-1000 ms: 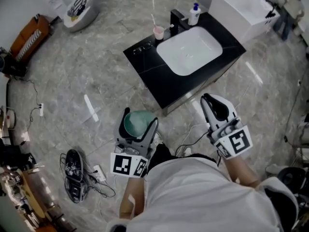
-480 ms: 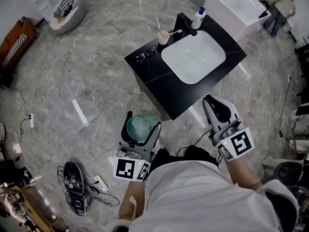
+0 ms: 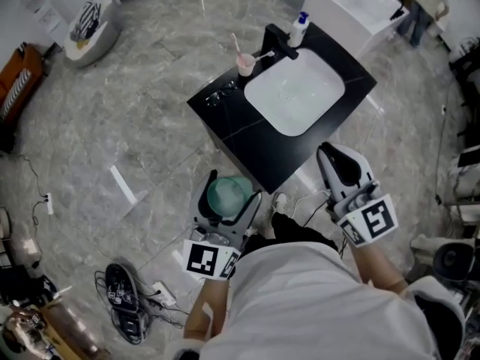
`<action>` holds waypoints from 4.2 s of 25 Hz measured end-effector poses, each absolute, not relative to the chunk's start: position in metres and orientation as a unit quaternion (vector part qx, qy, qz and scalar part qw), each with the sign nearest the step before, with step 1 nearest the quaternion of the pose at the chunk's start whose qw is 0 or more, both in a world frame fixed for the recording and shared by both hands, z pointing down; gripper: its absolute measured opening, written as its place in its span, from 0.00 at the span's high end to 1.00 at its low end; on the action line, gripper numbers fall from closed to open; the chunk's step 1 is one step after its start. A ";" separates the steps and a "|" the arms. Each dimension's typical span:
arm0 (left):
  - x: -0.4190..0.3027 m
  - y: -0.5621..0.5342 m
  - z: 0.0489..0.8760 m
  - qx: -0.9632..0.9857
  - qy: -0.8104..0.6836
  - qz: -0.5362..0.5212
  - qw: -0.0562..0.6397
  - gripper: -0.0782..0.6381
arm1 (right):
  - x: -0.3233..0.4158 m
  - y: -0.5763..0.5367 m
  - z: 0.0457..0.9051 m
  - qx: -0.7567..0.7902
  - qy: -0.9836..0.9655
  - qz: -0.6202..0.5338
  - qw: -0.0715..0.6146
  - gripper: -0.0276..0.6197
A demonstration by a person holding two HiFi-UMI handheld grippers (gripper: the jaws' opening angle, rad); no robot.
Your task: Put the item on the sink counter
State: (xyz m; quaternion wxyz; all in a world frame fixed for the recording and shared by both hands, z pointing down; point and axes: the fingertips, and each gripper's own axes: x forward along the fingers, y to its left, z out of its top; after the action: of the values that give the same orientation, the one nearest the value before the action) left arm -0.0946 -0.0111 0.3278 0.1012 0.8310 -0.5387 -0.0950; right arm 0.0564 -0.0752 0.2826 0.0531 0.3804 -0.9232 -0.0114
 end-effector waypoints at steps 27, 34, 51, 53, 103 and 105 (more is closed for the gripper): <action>-0.092 -0.087 0.323 0.835 -0.547 -0.040 0.051 0.33 | 0.065 -0.104 0.268 0.371 -0.927 -0.032 0.047 0.87; -0.092 -0.099 0.343 0.836 -0.545 -0.024 0.062 0.33 | 0.069 -0.099 0.277 0.373 -0.926 -0.018 0.059 0.87; -0.093 -0.131 0.398 0.831 -0.552 0.027 0.066 0.33 | 0.079 -0.099 0.289 0.373 -0.924 -0.023 0.082 0.87; -0.092 -0.133 0.404 0.832 -0.550 0.037 0.066 0.33 | 0.083 -0.099 0.289 0.379 -0.922 -0.021 0.080 0.87; -0.087 -0.225 0.521 0.829 -0.548 0.079 0.086 0.33 | 0.087 -0.139 0.344 0.356 -0.925 0.046 0.121 0.87; -0.086 -0.226 0.524 0.828 -0.548 0.081 0.088 0.33 | 0.088 -0.141 0.348 0.357 -0.925 0.052 0.123 0.87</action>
State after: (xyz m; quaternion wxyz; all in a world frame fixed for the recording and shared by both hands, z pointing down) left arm -0.0858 -0.2264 0.5244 0.0883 0.8281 -0.5478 0.0805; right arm 0.0881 -0.1413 0.3478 0.1226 0.3568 -0.9247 0.0516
